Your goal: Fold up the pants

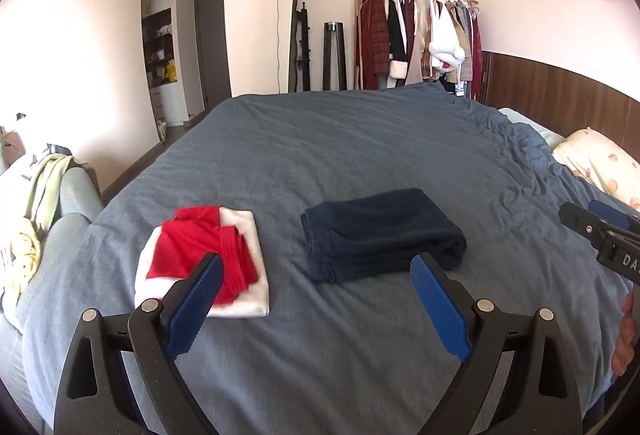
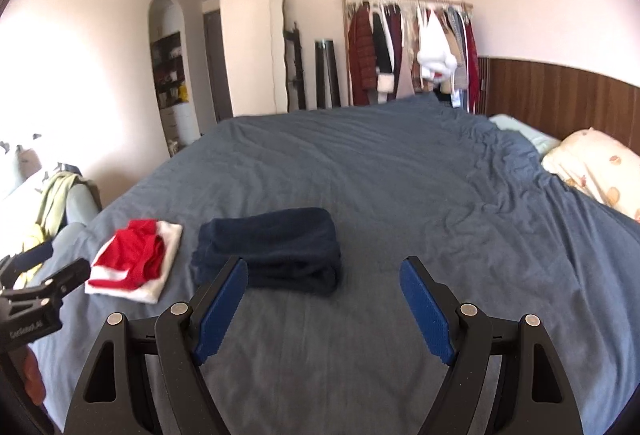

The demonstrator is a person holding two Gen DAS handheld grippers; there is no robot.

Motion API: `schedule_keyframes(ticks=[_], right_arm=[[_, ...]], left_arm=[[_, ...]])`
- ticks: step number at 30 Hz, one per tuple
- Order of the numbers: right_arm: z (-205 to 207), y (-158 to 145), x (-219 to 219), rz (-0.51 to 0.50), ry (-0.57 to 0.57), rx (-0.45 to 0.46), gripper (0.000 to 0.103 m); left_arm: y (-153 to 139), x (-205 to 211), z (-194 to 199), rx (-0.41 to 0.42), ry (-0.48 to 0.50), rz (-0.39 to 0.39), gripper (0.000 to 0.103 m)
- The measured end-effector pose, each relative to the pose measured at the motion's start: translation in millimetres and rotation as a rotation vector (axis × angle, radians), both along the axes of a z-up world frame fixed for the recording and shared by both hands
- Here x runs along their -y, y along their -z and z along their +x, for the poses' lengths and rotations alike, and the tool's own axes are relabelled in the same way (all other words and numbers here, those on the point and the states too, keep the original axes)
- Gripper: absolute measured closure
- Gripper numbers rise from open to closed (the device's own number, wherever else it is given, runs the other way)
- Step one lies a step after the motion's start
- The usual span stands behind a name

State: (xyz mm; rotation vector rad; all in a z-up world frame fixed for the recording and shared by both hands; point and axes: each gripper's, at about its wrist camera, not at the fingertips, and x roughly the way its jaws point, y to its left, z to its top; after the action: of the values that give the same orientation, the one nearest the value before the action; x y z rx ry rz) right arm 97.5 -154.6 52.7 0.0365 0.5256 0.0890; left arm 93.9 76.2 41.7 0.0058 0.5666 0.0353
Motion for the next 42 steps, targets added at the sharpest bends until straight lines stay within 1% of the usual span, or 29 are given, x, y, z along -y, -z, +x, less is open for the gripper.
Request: schedule_keyframes(ticks=[5,7,9,12,14,17,20,22,24,27,29,31,35,38,39,41,42], right_arm=[[72.8,3.8,1.1,0.017,-0.036,-0.095,0.024],[104.4,8.2,3.7,0.037,-0.05,-0.151,0.024],[135.2,12.6,6.9,0.044,-0.04,-0.209,0.024],[172.8,19.2,8.9,0.032,-0.033,-0.288,0.024],[193.8,24.5,6.5,0.019,-0.046,-0.335,0.024],[214.6,29.6,1.2,-0.01,-0.056,-0.381,0.024],[239.1,38.2,-2.1,-0.007,-0.074,-0.445,0.024],[250.6,45.6,-5.8,-0.009,-0.093,-0.483,0.024],[260.1,52.2,-8.8,-0.023,-0.094,-0.512,0.024],[271.9,63.8,-10.5,-0.028,-0.102,-0.557,0.024],[279.3,72.4,-9.6,-0.022,-0.092,-0.584,0.024],[285.3,79.3,-8.6,-0.014,-0.09,-0.605,0.024],[290.5,93.4,-9.8,-0.023,-0.091,-0.628,0.024],[293.5,103.1,-11.5,-0.039,-0.088,-0.641,0.024],[294.4,106.3,-12.3,-0.047,-0.09,-0.642,0.024],[296.5,110.0,-14.3,-0.053,-0.089,-0.648,0.024],[297.5,111.7,-14.8,-0.056,-0.09,-0.649,0.024]], left_arm=[[2.4,-3.4,61.2,-0.067,0.013,0.003,0.008],[4.8,-4.1,83.8,-0.101,0.018,0.014,0.008],[6.9,-5.7,101.2,-0.128,0.027,0.018,0.008],[13.4,-7.1,133.7,-0.204,0.048,0.013,0.008],[21.4,-10.5,156.4,-0.264,0.06,-0.007,0.008],[33.4,-16.1,179.9,-0.33,0.064,-0.029,0.009],[50.9,-20.4,201.0,-0.409,0.079,-0.065,0.011],[64.0,-24.1,212.9,-0.457,0.084,-0.092,0.013],[72.6,-26.3,220.5,-0.487,0.086,-0.109,0.014],[86.5,-29.0,231.3,-0.521,0.088,-0.118,0.015],[94.9,-28.6,236.6,-0.545,0.099,-0.133,0.017],[103.0,-28.8,241.8,-0.57,0.109,-0.154,0.017],[119.9,-32.8,253.0,-0.616,0.11,-0.204,0.021],[132.2,-34.0,259.9,-0.639,0.115,-0.219,0.022],[136.2,-34.5,261.4,-0.649,0.116,-0.228,0.023],[145.0,-35.7,264.8,-0.68,0.125,-0.264,0.031],[149.3,-36.1,265.9,-0.692,0.132,-0.285,0.032]])
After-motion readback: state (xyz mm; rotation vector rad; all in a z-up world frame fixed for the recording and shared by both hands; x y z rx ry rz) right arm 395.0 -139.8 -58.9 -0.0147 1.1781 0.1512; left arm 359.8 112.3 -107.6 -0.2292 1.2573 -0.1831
